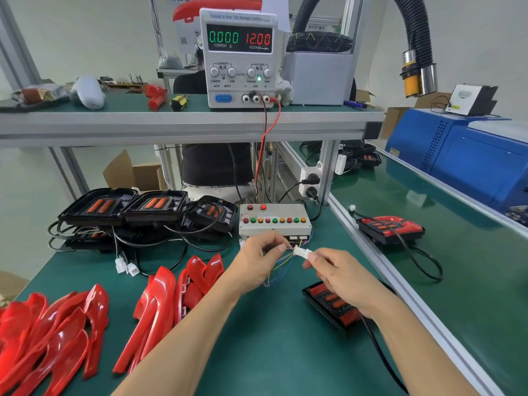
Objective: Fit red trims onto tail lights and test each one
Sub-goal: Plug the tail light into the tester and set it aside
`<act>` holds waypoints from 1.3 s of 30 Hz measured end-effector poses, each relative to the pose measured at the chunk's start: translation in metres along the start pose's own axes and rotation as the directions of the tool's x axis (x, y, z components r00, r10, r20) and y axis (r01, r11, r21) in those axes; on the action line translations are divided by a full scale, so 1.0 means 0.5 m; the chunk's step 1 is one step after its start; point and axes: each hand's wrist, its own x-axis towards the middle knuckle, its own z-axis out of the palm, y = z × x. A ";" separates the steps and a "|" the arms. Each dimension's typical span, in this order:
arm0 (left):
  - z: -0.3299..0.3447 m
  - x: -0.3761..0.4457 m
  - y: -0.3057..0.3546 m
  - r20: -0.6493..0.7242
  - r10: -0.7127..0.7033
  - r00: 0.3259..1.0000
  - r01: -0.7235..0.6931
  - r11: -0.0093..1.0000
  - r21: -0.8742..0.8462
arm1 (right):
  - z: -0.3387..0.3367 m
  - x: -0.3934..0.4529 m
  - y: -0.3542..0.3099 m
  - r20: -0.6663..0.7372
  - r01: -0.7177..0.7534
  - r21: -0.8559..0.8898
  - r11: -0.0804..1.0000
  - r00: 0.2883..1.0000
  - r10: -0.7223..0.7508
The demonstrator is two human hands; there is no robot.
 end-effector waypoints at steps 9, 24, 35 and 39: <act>-0.012 -0.003 0.006 0.023 0.031 0.999 -0.032 0.999 0.040 | -0.006 -0.010 -0.010 0.041 0.030 0.006 1.000 0.999 -0.030; -0.015 -0.008 0.047 0.188 0.234 0.954 -0.284 0.904 0.318 | -0.015 -0.021 -0.021 0.087 0.012 0.018 1.000 0.996 -0.014; -0.020 -0.003 0.052 0.316 0.474 0.822 -0.561 0.575 0.596 | -0.017 -0.021 -0.015 0.016 0.003 0.080 0.997 1.000 -0.004; -0.017 -0.006 0.065 0.361 0.483 0.798 -0.599 0.571 0.561 | -0.025 -0.019 -0.010 0.049 0.014 0.117 0.993 0.999 -0.019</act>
